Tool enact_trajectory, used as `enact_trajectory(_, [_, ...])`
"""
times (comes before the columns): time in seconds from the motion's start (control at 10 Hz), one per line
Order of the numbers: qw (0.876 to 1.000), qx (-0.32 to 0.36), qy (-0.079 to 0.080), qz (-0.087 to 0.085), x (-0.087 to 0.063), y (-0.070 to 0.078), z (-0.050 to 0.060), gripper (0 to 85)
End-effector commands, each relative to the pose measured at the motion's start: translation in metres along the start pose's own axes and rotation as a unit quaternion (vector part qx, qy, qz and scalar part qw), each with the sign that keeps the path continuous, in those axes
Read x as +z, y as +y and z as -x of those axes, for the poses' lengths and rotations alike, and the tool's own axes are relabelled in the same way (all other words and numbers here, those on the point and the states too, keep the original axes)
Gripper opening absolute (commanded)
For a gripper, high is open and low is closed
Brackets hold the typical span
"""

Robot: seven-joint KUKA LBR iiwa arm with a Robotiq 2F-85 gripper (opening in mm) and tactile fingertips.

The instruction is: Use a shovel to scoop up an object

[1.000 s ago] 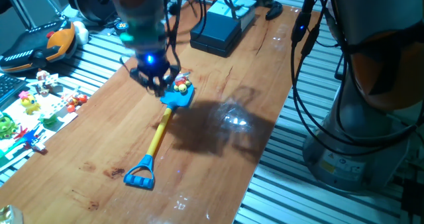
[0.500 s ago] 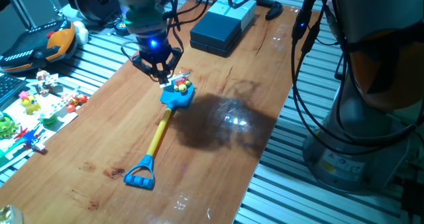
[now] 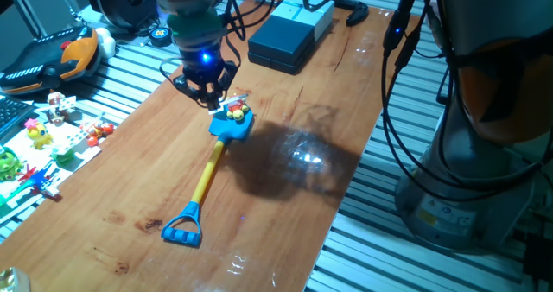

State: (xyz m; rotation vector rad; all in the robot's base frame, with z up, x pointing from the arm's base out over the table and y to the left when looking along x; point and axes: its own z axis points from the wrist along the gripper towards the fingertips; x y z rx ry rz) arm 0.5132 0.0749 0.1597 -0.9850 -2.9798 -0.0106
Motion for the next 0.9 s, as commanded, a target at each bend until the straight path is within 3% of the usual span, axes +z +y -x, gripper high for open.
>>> enact_trajectory(0.0, [0.993,-0.119,0.002,0.001,0.0002,0.0,-0.0008,0.7])
enact_trajectory(0.8, [0.992,-0.122,0.005,0.004,0.0002,-0.0002,-0.0016,0.7])
